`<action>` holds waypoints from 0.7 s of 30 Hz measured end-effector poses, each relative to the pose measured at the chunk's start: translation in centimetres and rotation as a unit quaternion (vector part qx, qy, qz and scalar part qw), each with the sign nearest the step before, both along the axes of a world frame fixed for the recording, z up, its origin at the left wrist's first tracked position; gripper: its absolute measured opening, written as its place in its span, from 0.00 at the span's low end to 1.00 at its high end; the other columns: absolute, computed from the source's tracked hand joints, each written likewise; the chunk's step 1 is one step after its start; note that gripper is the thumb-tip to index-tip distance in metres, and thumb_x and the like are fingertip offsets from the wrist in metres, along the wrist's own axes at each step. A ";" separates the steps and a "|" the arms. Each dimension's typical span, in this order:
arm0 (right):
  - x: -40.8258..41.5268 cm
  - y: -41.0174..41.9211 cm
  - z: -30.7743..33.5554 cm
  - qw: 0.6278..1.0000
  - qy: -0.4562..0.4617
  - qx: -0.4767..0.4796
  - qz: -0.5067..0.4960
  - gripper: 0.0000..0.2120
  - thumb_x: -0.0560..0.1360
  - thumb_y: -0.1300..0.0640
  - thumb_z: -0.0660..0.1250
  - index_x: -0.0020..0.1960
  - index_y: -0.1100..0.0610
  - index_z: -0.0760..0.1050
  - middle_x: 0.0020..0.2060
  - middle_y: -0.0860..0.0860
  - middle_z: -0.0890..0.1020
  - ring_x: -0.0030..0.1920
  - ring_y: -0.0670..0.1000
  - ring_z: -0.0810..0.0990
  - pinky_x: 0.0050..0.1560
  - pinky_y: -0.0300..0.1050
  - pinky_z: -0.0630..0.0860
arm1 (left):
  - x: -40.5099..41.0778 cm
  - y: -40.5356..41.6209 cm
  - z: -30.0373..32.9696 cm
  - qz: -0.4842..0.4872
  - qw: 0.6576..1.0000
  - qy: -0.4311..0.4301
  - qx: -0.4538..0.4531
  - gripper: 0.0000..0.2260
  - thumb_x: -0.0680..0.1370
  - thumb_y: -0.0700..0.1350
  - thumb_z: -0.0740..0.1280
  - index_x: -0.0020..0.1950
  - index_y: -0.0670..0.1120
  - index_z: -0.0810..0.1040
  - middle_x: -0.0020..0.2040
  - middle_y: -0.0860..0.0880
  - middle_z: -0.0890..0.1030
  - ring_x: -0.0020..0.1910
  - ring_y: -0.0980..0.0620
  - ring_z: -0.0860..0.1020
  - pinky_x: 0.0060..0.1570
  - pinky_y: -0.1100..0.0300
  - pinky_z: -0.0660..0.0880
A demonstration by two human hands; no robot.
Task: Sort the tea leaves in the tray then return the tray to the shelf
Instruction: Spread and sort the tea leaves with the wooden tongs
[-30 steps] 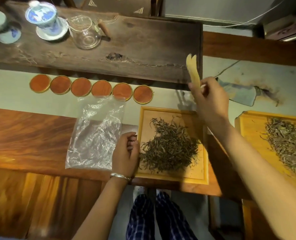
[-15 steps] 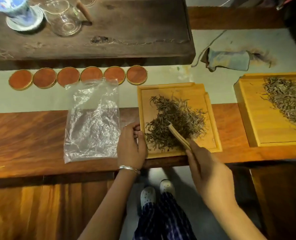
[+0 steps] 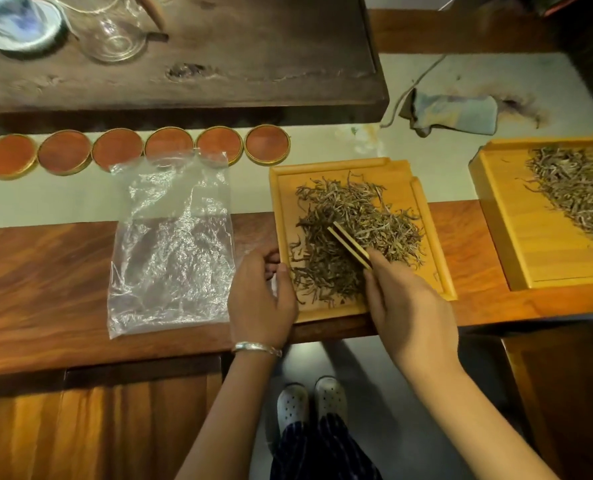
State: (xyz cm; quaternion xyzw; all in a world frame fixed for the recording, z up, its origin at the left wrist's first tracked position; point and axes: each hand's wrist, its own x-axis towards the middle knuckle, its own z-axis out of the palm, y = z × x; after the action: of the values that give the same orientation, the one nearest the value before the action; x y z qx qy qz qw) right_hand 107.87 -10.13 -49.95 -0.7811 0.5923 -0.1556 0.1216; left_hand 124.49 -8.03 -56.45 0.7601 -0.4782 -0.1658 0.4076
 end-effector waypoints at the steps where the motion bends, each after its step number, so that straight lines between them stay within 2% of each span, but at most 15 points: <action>1: -0.1 -0.3 0.1 1.000 0.004 -0.003 0.008 0.13 0.78 0.56 0.61 0.61 0.56 0.76 0.38 0.53 0.81 0.36 0.57 0.81 0.28 0.48 0.76 | 0.0 0.0 0.0 0.000 1.000 -0.002 0.001 0.09 0.75 0.44 0.62 0.54 0.49 0.75 0.42 0.56 0.75 0.39 0.58 0.74 0.37 0.75 0.65; 6: -2.5 -0.8 0.6 0.997 -0.012 -0.070 -0.028 0.14 0.78 0.57 0.63 0.62 0.58 0.75 0.45 0.54 0.84 0.37 0.55 0.83 0.30 0.43 0.76 | 0.0 0.0 0.4 0.004 1.000 -0.018 0.011 0.08 0.75 0.44 0.61 0.53 0.47 0.75 0.42 0.57 0.73 0.38 0.63 0.67 0.37 0.77 0.64; 8: -3.1 -0.9 0.2 0.997 -0.015 -0.065 -0.046 0.14 0.78 0.57 0.64 0.62 0.58 0.76 0.47 0.55 0.84 0.39 0.56 0.83 0.32 0.45 0.77 | -0.1 -0.1 0.5 0.004 1.000 -0.014 0.017 0.09 0.75 0.45 0.60 0.54 0.47 0.75 0.42 0.57 0.73 0.38 0.63 0.68 0.36 0.76 0.64; 12: -2.1 -1.5 -0.7 0.998 -0.008 -0.046 -0.037 0.13 0.78 0.56 0.62 0.61 0.57 0.76 0.43 0.55 0.84 0.38 0.57 0.83 0.30 0.46 0.77 | -0.2 -0.1 0.4 0.003 1.000 -0.007 0.016 0.10 0.75 0.45 0.60 0.55 0.47 0.74 0.43 0.57 0.74 0.39 0.61 0.71 0.38 0.75 0.66; 17: -1.3 -1.5 -0.6 0.995 -0.073 -0.057 -0.047 0.12 0.75 0.59 0.67 0.58 0.60 0.79 0.47 0.54 0.85 0.43 0.54 0.85 0.38 0.42 0.79 | -0.2 -0.1 0.4 0.003 1.000 -0.015 0.018 0.10 0.76 0.46 0.59 0.55 0.46 0.74 0.43 0.56 0.74 0.40 0.62 0.70 0.39 0.77 0.65; 21: -2.2 -1.2 -0.2 0.997 -0.073 -0.024 -0.029 0.11 0.75 0.57 0.68 0.56 0.58 0.80 0.39 0.52 0.85 0.33 0.53 0.83 0.31 0.39 0.74 | -0.3 -0.2 0.5 0.000 0.999 -0.024 0.027 0.11 0.76 0.47 0.58 0.55 0.47 0.74 0.44 0.56 0.74 0.40 0.60 0.71 0.37 0.74 0.63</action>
State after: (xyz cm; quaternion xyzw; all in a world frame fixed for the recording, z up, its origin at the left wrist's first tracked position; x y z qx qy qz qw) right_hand 105.70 -11.34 -50.16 -0.7531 0.5999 -0.2305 0.1411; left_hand 124.15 -8.20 -55.96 0.7745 -0.4836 -0.1603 0.3750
